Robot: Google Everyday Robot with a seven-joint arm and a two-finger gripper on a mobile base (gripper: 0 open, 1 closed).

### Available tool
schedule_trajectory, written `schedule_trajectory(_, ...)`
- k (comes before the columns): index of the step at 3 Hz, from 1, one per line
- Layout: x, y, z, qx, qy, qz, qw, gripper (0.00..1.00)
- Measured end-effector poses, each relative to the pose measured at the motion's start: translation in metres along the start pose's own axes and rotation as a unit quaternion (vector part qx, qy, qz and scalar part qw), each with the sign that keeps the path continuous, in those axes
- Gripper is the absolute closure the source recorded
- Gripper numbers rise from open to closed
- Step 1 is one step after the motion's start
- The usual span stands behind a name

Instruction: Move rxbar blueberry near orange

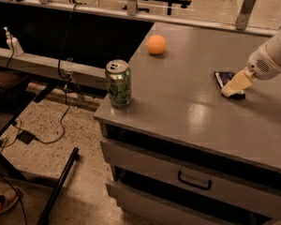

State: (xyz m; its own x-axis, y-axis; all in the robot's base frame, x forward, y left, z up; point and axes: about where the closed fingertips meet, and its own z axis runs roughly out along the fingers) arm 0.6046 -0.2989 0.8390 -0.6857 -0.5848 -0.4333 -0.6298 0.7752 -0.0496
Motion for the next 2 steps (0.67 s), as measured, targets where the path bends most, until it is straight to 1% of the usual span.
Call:
schedule_trajectory(1, -0.024, -0.001, -0.008, -0.008, -0.021, -0.035, 0.9991, 1.00)
schedule_trajectory(2, -0.055, -0.009, -0.015, -0.009, -0.047, -0.066, 0.9967, 1.00)
